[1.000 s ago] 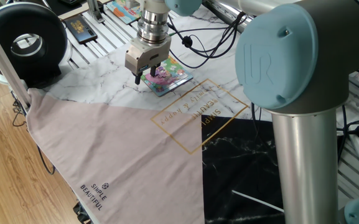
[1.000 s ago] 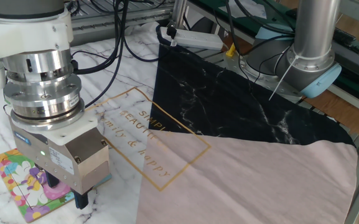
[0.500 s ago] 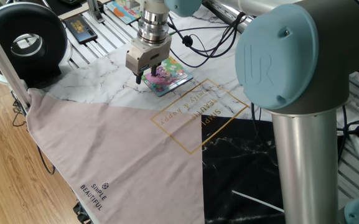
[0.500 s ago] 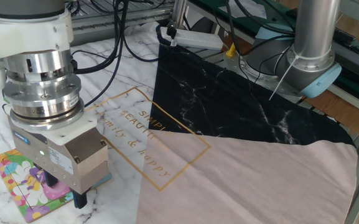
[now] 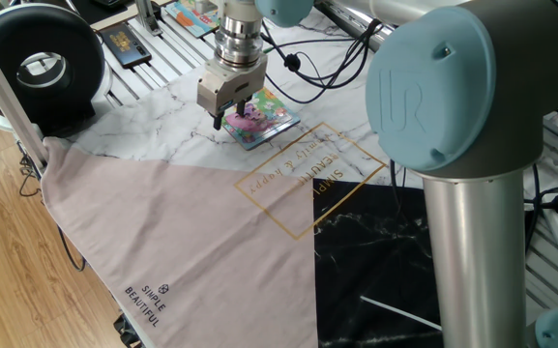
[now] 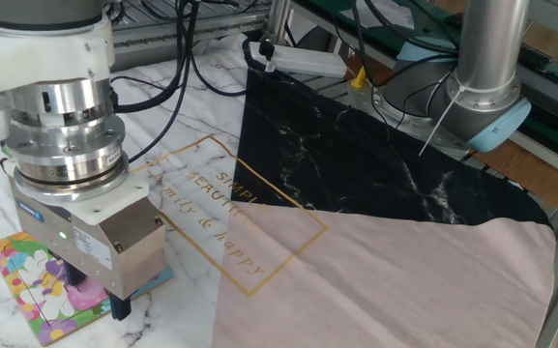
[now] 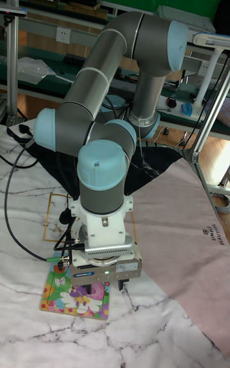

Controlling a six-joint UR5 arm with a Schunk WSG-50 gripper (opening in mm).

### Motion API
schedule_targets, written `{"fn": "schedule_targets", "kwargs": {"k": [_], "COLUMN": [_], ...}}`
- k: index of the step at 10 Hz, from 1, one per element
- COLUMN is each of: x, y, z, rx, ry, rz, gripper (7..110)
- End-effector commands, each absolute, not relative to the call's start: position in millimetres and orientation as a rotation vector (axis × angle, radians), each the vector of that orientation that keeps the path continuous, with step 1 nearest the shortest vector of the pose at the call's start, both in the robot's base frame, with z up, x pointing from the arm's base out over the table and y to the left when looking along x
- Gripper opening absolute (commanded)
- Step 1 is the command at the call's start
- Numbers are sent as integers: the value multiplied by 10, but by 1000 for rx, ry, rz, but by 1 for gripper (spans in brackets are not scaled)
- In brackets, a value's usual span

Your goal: Assemble one piece of a puzzle

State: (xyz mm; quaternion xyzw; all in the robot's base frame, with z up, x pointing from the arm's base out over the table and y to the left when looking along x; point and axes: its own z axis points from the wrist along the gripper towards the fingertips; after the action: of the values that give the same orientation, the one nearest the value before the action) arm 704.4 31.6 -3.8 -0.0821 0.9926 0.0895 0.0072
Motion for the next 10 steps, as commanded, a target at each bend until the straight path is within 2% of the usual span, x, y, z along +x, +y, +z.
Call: {"fn": "schedule_targets", "kwargs": {"k": [1, 5, 9, 10], "x": [7055, 7083, 7031, 6996], "y": [309, 232, 499, 415], "z": [-28, -27, 254, 238], "rx": [-247, -273, -197, -227], "ry": [3103, 3094, 3116, 3123], "rz": [285, 232, 334, 296], "gripper": [66, 66, 66, 66]}}
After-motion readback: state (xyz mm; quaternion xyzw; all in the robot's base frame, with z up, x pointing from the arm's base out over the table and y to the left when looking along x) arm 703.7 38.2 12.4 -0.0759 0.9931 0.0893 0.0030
